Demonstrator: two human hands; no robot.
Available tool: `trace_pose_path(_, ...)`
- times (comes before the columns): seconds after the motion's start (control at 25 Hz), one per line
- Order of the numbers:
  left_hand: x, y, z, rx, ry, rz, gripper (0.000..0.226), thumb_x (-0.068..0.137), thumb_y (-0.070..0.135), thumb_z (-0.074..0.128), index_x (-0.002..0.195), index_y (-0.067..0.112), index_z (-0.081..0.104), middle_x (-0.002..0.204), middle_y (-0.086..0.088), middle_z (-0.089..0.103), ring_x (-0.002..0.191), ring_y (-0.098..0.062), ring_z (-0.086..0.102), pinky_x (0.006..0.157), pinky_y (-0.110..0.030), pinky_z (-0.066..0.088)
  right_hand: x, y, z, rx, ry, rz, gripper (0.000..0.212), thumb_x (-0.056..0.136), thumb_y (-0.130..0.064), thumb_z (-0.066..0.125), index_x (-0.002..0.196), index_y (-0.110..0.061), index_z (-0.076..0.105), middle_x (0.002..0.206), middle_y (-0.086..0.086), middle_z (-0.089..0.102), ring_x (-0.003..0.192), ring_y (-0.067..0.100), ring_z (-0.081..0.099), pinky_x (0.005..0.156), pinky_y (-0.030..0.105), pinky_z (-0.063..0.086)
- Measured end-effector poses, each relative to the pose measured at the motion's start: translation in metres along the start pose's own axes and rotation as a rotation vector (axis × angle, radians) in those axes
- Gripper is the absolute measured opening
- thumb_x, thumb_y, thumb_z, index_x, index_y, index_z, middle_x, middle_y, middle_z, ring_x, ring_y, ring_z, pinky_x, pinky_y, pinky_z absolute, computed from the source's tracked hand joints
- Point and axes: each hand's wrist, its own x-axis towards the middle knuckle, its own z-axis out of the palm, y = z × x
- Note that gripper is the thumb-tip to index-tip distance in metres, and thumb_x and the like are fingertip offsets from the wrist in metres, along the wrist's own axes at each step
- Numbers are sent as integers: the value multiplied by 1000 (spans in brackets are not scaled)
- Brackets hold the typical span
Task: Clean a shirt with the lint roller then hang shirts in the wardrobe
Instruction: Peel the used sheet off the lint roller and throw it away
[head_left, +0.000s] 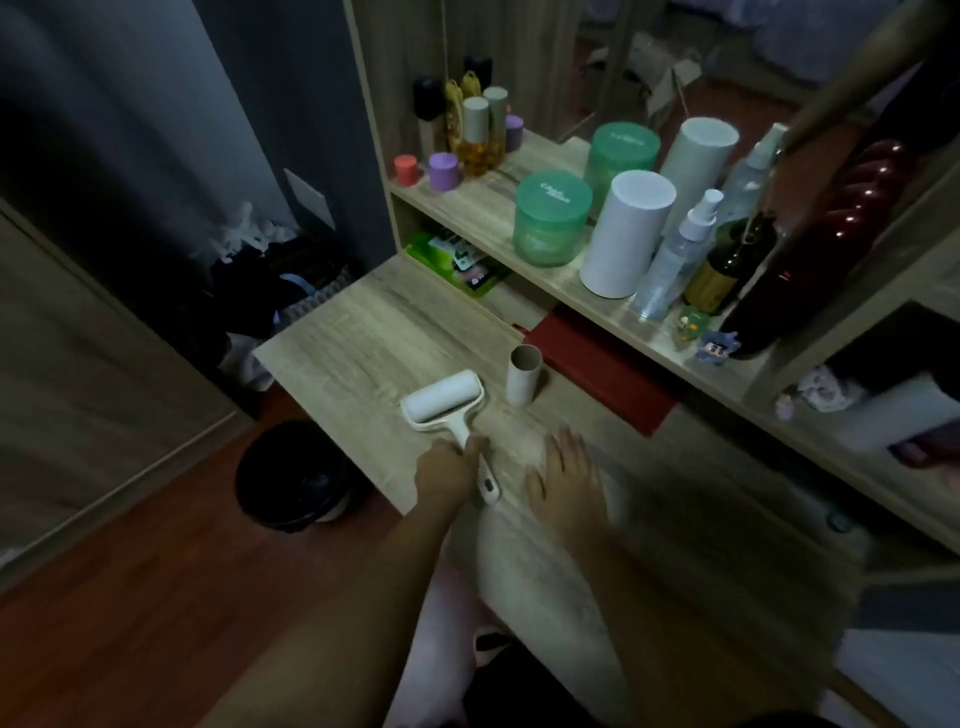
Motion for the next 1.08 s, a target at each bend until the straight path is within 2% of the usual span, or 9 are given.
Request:
trace_pose_path(0.24, 5, 5, 9, -342, 5, -95, 44, 95, 39, 42, 115, 1, 48, 111, -18, 59, 101, -34, 58, 83, -37, 45, -2, 7, 7, -30, 45, -40, 60, 83, -45, 38, 128, -9, 53, 135, 14, 55, 127, 29, 50, 102, 43, 40)
trace_pose_path(0.32, -5, 3, 3, -545, 40, -76, 35, 97, 38, 37, 109, 5, 44, 97, -17, 60, 79, -28, 61, 67, -39, 52, -2, 6, 6, 16, 28, -24, 61, 85, -44, 36, 132, -9, 49, 140, 14, 49, 132, 28, 44, 106, 43, 36)
trace_pose_path(0.44, -24, -9, -11, -479, 121, 16, 32, 95, 46, 35, 96, 15, 42, 82, -9, 59, 65, -21, 57, 54, -30, 44, -1, -7, -8, 342, 8, 146, 52, 93, -34, 36, 139, -9, 39, 149, 12, 37, 138, 24, 33, 110, 38, 31)
trace_pose_path(0.52, -38, -21, -23, -376, 123, 140, 31, 93, 52, 37, 83, 22, 40, 73, 0, 56, 65, -21, 57, 58, -31, 43, -1, -19, -30, 654, 20, 301, 39, 97, -27, 37, 131, -10, 46, 138, 14, 47, 121, 23, 48, 96, 31, 40)
trace_pose_path(0.6, -53, -31, -35, -277, 85, 288, 29, 93, 47, 37, 82, 20, 40, 69, 4, 55, 65, -16, 56, 60, -30, 39, -2, -37, -56, 994, -58, 427, 29, 99, -31, 33, 114, -15, 51, 121, 19, 58, 101, 30, 59, 80, 35, 47)
trace_pose_path(0.76, -79, -33, -44, -129, -5, 494, 24, 95, 39, 39, 102, 17, 44, 83, 2, 63, 75, -15, 61, 62, -22, 40, -2, -66, -90, 1309, -190, 523, 52, 95, -52, 23, 131, -19, 43, 121, 11, 56, 100, 32, 64, 59, 28, 54)
trace_pose_path(0.88, -95, -24, -47, -81, -102, 559, 22, 97, 39, 39, 108, 20, 41, 87, 3, 62, 74, -9, 59, 58, -10, 40, -8, -78, -108, 1381, -99, 505, 50, 96, -50, 28, 129, -17, 47, 122, 10, 56, 108, 27, 57, 79, 41, 55)
trace_pose_path(0.96, -102, -16, -49, -159, -200, 550, 25, 96, 44, 35, 104, 22, 42, 85, 2, 62, 70, -9, 60, 65, -19, 50, -14, -78, -119, 1383, 4, 518, 40, 97, -39, 34, 123, -14, 50, 118, 11, 56, 108, 27, 56, 91, 45, 50)
trace_pose_path(1.08, -100, 1, -63, -450, -164, 406, 31, 94, 50, 30, 105, 26, 45, 99, -1, 63, 85, -12, 63, 79, -34, 52, -18, -69, -134, 1316, 86, 499, 20, 98, -31, 35, 105, -20, 50, 103, 6, 57, 99, 24, 55, 86, 41, 50)
